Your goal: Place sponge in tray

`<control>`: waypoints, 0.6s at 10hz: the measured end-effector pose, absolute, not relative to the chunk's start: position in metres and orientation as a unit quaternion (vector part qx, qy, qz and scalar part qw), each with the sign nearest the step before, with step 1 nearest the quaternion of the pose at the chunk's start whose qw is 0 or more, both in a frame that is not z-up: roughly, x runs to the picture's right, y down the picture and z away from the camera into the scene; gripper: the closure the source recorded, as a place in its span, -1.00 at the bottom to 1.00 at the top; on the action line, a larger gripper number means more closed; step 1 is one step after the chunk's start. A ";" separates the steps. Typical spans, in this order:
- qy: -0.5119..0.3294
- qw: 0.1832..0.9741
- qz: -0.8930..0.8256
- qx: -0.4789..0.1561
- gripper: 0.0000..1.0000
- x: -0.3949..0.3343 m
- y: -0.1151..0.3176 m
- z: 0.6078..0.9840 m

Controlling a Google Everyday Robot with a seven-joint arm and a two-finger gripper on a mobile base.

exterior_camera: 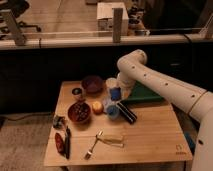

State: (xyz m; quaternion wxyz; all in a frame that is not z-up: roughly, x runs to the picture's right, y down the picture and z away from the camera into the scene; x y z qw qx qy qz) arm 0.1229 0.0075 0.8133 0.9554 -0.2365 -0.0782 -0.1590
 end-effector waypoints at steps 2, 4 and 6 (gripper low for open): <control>-0.070 0.958 -0.150 -0.235 0.94 0.133 -0.003 0.823; -0.058 0.961 -0.133 -0.235 0.94 0.152 -0.016 0.837; -0.048 0.964 -0.118 -0.235 0.94 0.167 -0.027 0.849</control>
